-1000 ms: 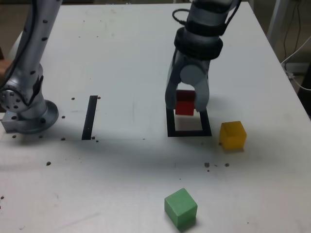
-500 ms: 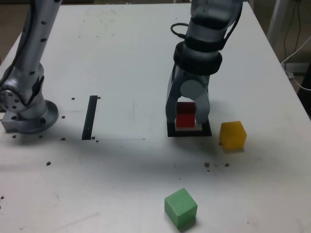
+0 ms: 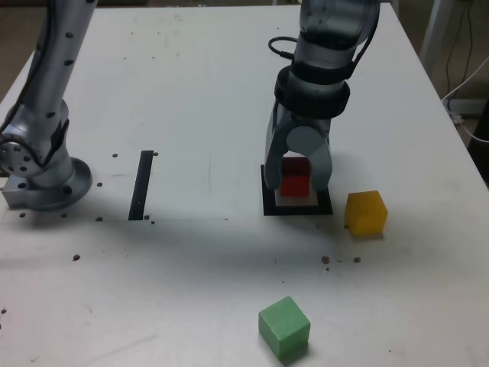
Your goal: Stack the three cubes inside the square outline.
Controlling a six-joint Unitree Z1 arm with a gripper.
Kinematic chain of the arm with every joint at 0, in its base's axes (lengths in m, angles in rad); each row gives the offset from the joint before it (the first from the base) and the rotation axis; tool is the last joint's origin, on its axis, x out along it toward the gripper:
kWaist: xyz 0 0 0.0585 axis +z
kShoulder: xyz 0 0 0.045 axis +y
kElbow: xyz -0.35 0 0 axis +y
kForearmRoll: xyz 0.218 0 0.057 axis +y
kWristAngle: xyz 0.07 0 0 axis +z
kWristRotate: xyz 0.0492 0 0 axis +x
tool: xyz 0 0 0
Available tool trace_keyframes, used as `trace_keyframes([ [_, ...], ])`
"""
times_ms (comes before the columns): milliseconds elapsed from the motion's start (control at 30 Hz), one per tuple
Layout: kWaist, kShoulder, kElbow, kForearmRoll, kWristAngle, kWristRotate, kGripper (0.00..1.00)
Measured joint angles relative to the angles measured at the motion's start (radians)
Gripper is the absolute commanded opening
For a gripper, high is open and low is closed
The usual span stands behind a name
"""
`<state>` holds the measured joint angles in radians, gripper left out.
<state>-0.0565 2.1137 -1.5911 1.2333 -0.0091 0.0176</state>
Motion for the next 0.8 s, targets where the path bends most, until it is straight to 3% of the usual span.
trace_keyframes([
  [100, 0.005, 0.002, 0.014, -0.007, 0.0, 0.0, 0.86],
  [200, 0.005, 0.003, 0.02, -0.017, 0.0, 0.0, 0.98],
  [567, 0.005, 0.002, 0.029, -0.028, 0.005, 0.0, 1.0],
  [800, 0.005, -0.058, 0.027, 0.041, 0.09, -0.047, 1.0],
])
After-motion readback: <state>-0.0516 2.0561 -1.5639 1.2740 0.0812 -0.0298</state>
